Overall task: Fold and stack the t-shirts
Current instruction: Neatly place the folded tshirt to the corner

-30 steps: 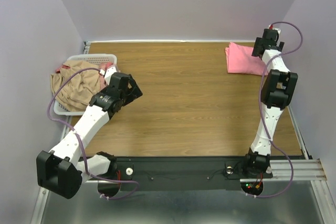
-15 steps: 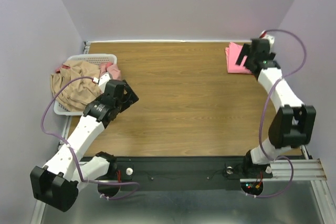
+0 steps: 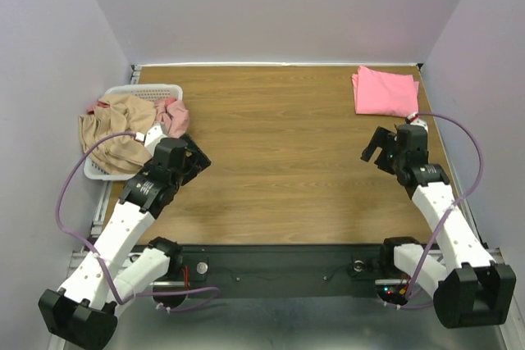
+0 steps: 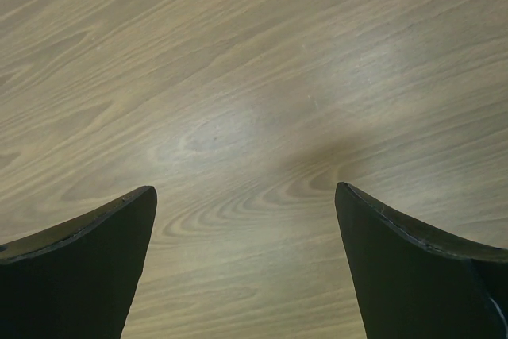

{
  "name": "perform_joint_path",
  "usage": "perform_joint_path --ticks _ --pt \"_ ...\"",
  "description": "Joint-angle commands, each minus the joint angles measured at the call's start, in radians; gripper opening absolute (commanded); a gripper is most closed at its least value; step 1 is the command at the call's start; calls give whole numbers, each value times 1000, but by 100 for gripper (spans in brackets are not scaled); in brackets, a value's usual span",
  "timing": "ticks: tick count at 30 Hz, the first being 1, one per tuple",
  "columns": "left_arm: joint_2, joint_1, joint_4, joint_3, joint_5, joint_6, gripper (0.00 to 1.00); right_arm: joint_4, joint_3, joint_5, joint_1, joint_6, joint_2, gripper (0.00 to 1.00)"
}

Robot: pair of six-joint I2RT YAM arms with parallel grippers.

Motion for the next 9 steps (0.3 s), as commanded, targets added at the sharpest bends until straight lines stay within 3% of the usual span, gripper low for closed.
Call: perform_joint_path --ticks 1,9 --pt "-49 0 26 -15 -44 -13 99 26 -18 -47 0 34 -65 100" --pt "-93 0 6 -28 -77 -51 98 26 -34 -7 1 60 -125 100"
